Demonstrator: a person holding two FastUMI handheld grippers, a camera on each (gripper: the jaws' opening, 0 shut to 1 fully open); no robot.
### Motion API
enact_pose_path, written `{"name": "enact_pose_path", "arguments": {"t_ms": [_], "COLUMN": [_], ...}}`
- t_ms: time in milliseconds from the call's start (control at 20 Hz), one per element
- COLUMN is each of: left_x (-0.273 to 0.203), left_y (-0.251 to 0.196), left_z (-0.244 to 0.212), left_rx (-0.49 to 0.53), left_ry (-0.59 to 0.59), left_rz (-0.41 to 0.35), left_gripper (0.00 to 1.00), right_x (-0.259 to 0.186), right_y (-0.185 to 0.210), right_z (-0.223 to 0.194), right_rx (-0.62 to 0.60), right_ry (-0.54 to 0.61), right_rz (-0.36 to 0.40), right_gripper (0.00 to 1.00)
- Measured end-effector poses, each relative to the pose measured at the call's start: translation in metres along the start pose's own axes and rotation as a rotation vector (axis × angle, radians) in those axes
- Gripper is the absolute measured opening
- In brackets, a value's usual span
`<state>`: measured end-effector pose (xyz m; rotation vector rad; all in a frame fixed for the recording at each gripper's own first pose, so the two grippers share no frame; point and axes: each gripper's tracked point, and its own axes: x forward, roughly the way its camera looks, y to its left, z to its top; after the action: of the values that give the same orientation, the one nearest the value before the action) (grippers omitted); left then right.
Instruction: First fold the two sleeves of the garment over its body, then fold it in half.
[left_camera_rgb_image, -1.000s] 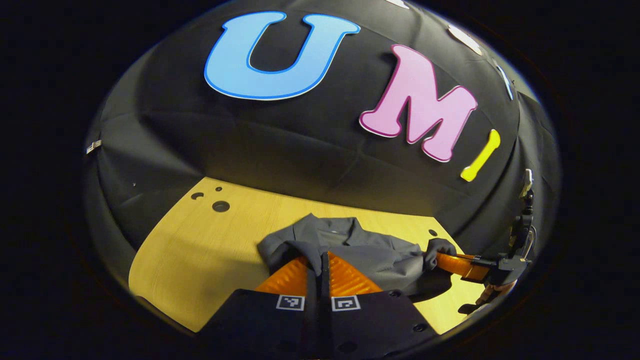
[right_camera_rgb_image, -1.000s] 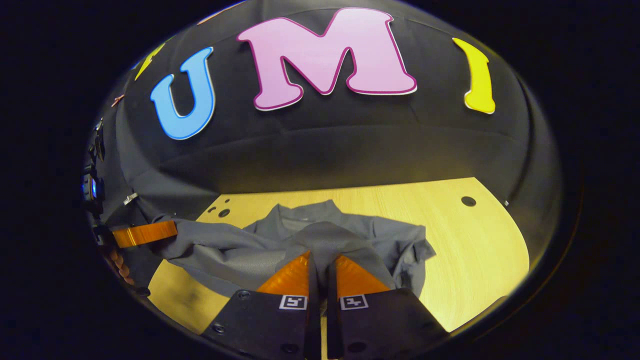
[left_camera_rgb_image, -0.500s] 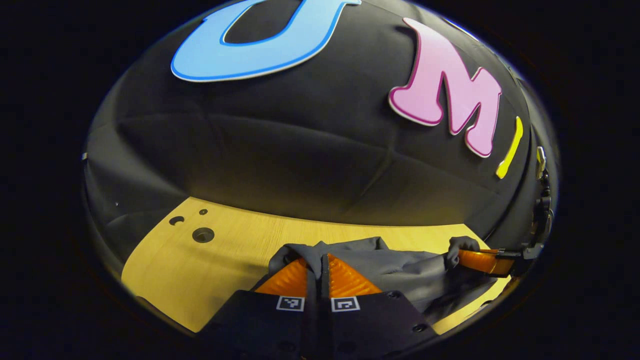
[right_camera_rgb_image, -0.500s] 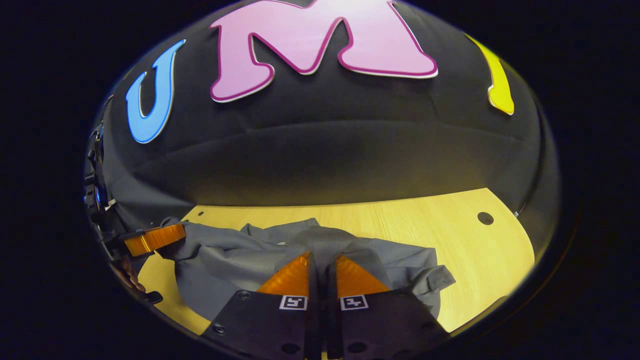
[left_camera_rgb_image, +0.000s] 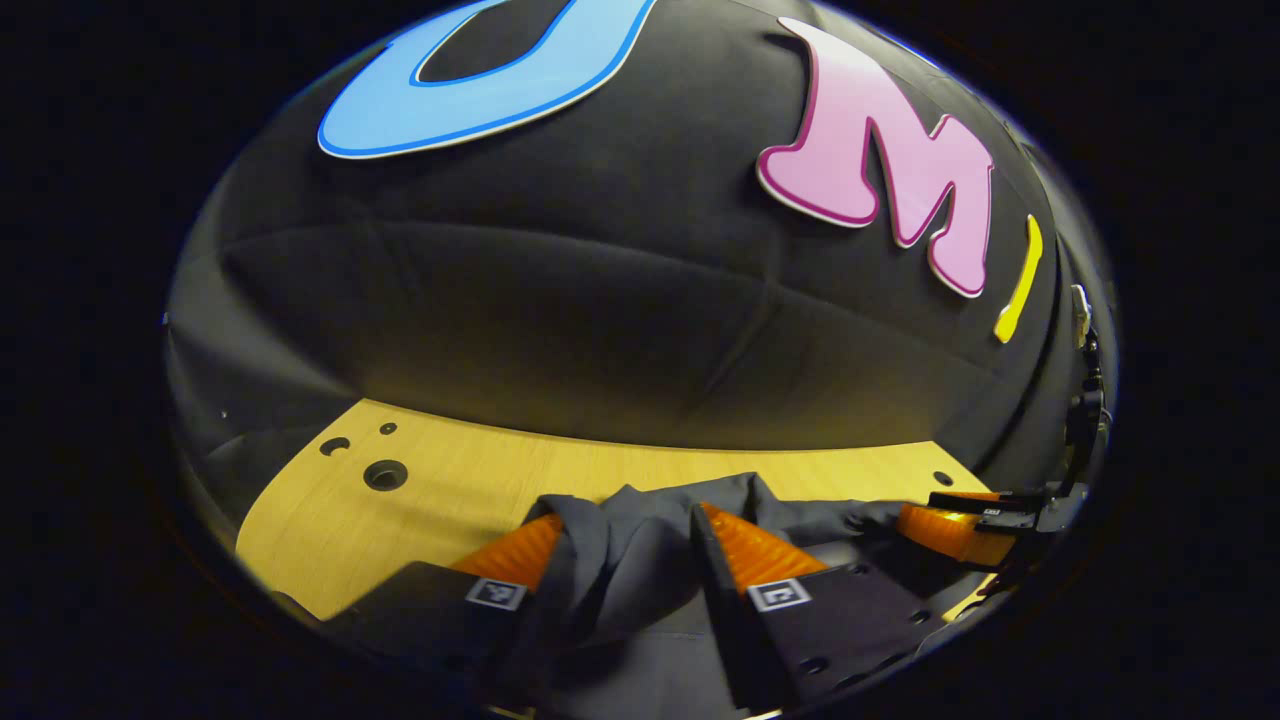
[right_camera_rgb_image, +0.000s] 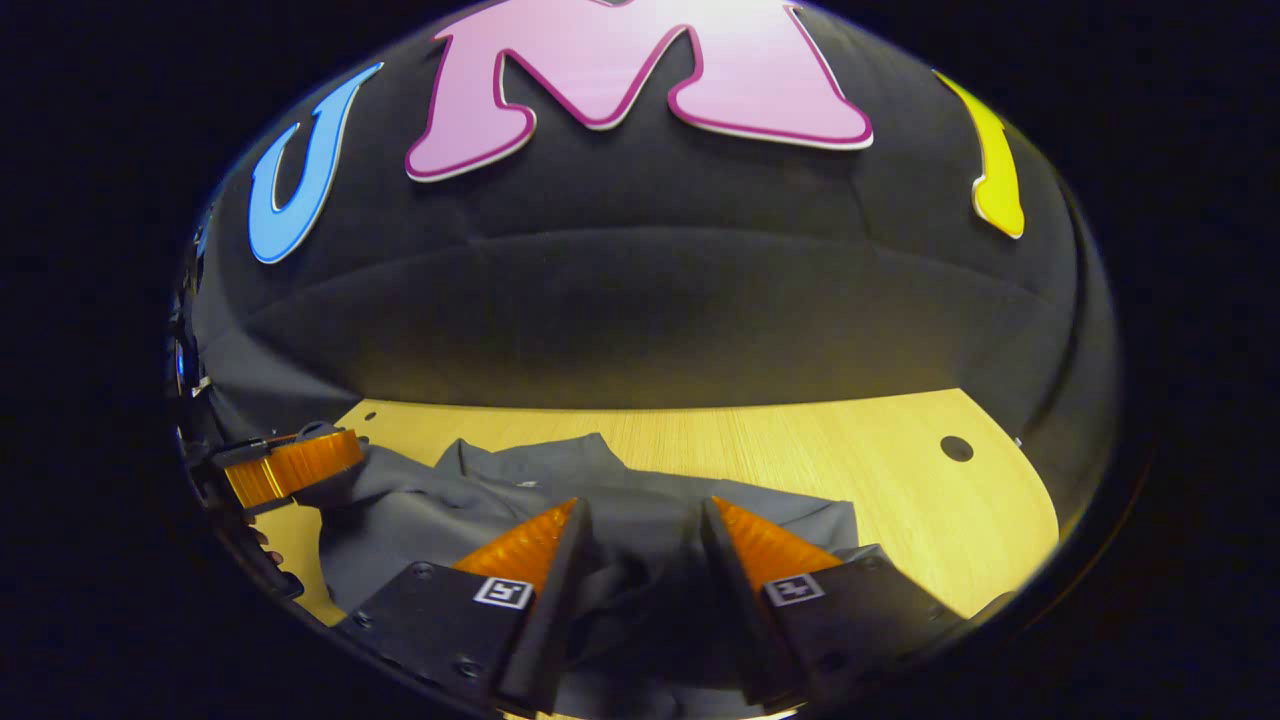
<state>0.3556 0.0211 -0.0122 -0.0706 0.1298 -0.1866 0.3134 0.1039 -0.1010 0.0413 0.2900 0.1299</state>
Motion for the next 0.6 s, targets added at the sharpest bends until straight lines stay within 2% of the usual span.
{"name": "enact_pose_path", "arguments": {"t_ms": [50, 100, 150, 200, 600], "left_x": [-0.006, -0.016, -0.029, -0.046, -0.198], "left_y": [0.004, 0.011, 0.012, 0.009, -0.006], "left_z": [0.006, 0.011, 0.019, 0.029, 0.088], "left_rx": [0.019, 0.044, 0.061, 0.066, 0.107], "left_ry": [-0.015, -0.031, -0.048, -0.071, -0.212], "left_rz": [0.021, 0.059, 0.080, 0.083, 0.079], "left_gripper": [0.84, 0.90, 0.97, 0.96, 0.96], "right_x": [-0.010, -0.021, -0.035, -0.048, -0.180], "right_y": [-0.003, -0.004, -0.006, -0.009, -0.013], "right_z": [0.007, 0.013, 0.018, 0.022, 0.046], "right_rx": [-0.005, -0.012, -0.023, -0.032, -0.045], "right_ry": [-0.016, -0.031, -0.043, -0.059, -0.170], "right_rz": [-0.006, -0.015, -0.028, -0.039, -0.117], "right_gripper": [0.80, 0.85, 0.96, 1.00, 0.99]}}
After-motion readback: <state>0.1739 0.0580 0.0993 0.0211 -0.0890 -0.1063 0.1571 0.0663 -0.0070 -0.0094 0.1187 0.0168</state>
